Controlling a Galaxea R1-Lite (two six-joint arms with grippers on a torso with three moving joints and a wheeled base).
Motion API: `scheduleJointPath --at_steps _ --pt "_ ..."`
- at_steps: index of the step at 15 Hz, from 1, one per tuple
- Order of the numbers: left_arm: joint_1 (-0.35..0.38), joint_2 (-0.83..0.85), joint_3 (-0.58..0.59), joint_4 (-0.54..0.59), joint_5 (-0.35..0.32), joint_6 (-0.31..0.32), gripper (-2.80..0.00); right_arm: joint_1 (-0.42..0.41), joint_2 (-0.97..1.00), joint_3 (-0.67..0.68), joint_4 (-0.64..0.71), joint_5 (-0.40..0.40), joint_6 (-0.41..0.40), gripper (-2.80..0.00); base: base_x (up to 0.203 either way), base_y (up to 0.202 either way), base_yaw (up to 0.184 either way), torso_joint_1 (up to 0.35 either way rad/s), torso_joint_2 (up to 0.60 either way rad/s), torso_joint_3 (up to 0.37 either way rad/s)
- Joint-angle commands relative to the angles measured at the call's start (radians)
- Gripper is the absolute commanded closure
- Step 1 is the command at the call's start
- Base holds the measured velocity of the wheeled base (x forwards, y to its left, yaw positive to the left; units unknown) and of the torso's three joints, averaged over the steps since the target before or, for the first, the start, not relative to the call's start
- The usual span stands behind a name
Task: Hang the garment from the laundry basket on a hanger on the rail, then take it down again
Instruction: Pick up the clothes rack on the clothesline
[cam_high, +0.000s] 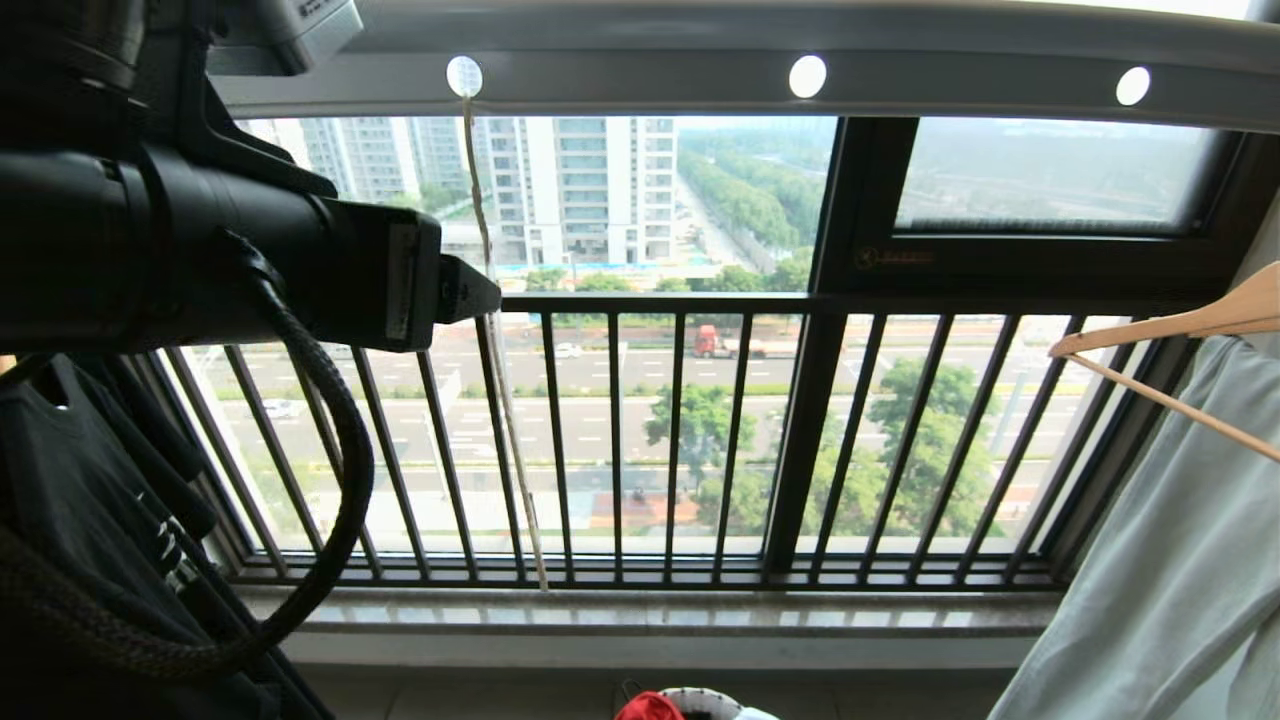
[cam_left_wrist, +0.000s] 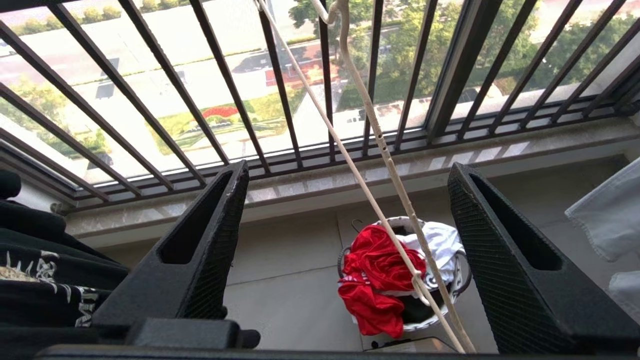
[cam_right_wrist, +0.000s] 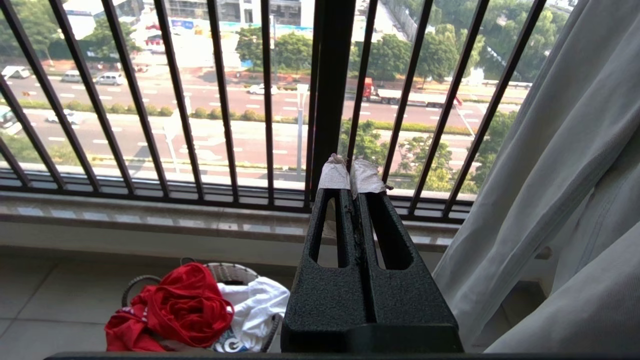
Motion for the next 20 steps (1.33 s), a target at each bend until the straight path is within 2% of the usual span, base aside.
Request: scheduleJointPath --at_steps 1,5,11,20 --pt "-0.001 0.047 0.007 0.0 0.055 -0.002 -2.8 0.0 0.001 0.0 0.0 0.0 -0.001 0.0 0.0 0.0 0.0 0.0 0.0 0.0" --pt "-0.001 0.129 -0.006 -0.051 0.122 0.0 -2.8 0.0 0.001 0.0 0.0 0.0 -0.001 0.0 0.0 0.0 0.0 0.0 0.0 0.0" --pt "-0.001 0.118 0.012 -0.049 0.129 0.004 -2.8 0.0 0.001 0.0 0.0 0.0 -0.001 0.0 0.0 0.0 0.0 0.0 0.0 0.0" --pt "0.001 0.115 0.057 -0.051 0.192 0.001 -2.8 0.0 0.001 0.0 0.0 0.0 -0.001 0.0 0.0 0.0 0.0 0.0 0.0 0.0"
